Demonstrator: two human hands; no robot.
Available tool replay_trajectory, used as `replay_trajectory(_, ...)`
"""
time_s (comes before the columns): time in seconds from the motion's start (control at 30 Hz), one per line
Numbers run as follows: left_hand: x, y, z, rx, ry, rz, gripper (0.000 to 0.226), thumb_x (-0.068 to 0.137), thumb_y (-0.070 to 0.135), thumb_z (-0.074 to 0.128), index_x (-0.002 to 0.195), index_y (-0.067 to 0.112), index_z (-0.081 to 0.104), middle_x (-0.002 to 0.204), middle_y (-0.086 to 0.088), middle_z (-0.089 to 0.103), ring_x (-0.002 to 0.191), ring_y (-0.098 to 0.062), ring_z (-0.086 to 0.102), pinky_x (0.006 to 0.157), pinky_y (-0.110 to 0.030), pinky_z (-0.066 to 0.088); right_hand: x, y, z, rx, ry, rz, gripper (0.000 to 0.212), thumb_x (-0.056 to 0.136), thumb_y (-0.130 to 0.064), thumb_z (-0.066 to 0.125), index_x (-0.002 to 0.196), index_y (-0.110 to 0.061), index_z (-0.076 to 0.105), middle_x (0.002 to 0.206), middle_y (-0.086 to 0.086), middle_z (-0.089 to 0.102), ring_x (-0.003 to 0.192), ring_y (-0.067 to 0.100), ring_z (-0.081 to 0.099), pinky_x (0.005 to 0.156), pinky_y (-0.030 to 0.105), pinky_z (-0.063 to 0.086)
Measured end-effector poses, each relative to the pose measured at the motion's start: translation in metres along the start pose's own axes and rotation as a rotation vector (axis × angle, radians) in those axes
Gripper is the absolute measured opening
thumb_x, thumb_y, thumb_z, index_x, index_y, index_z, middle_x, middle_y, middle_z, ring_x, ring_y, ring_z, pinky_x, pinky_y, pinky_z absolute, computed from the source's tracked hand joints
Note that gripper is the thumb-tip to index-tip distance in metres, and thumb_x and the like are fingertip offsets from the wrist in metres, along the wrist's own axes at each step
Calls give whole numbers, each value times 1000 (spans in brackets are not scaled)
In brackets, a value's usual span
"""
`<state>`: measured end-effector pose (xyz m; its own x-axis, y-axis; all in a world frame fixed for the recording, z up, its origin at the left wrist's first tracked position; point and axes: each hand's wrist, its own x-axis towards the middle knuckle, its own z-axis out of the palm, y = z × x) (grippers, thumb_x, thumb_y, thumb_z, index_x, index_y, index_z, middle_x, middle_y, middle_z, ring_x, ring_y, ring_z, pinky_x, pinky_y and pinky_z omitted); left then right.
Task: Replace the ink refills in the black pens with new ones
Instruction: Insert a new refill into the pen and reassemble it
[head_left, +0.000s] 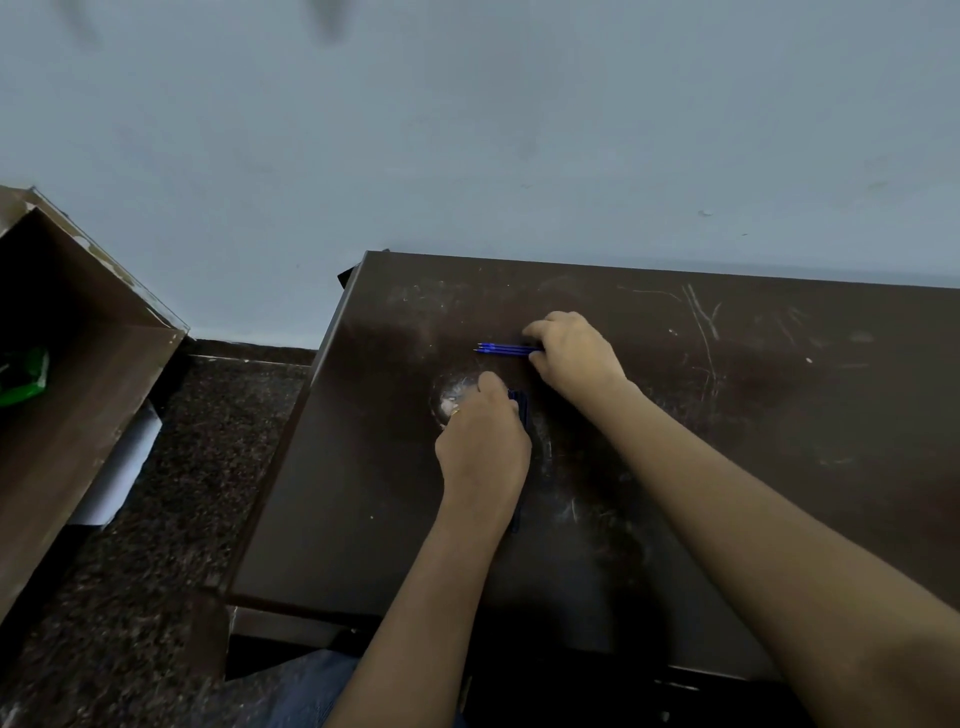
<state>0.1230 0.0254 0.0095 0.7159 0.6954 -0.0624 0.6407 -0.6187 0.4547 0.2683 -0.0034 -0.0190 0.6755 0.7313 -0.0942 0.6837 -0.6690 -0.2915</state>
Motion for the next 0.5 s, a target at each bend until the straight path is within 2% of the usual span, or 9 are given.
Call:
replay_trajectory(0.07,0,1,0,-6,7,15,17,100,22,40,111,13,49,106,-2,60,97,-20,58,67,-31,36,2,1,1,-46,-43,10,31,94,-12,49,123,-12,60,121,11,57,116,30,51,89,47,50)
replay_trajectory(0.27,-1,7,7,-92,-66,93,19,99,19,40,113,11,51,109,-5,60,101,-21,56,71,-29,35,-24,10,1,-54,8,120,27,92,-7,50,113,-10,66,113,11,61,103,31,59,78,40,53)
replay_trajectory(0.5,-6,20,28,-135,-300,128,34,96,11,42,127,10,54,119,-11,62,108,-26,59,92,-37,47,-95,17,3,8,36,306,22,93,-13,52,110,-5,64,110,12,61,101,31,61,75,37,51)
